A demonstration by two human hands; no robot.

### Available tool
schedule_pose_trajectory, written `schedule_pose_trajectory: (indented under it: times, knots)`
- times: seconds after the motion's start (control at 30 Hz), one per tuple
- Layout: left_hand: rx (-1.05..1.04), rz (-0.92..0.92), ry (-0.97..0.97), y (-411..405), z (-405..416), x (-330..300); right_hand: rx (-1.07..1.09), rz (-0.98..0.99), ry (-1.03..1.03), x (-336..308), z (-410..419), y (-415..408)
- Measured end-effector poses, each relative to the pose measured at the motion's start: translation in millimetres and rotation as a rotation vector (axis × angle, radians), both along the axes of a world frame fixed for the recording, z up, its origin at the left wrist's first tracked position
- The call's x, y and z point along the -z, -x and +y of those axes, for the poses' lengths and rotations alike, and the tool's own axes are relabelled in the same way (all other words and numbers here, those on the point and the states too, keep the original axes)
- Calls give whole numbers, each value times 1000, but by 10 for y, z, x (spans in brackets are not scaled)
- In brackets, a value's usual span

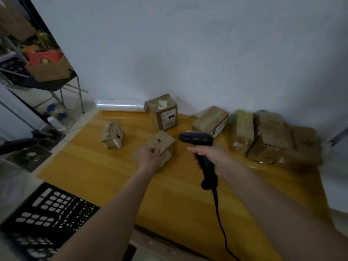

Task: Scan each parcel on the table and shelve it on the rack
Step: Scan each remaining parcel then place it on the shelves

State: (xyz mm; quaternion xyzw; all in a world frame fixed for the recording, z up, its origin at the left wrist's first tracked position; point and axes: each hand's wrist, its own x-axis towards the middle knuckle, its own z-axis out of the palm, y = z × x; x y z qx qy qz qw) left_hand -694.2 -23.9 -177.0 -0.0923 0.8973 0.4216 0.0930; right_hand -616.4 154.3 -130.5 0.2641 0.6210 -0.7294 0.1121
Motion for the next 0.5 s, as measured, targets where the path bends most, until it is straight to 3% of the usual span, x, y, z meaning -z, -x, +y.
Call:
schedule_pose_trajectory:
  times: [0.17, 0.5]
  knots:
    - [131, -113, 291, 519, -208, 265, 51, -59, -4, 225, -280, 457]
    - [242, -325, 381, 921, -323, 863, 152, -149, 3, 586, -271, 676]
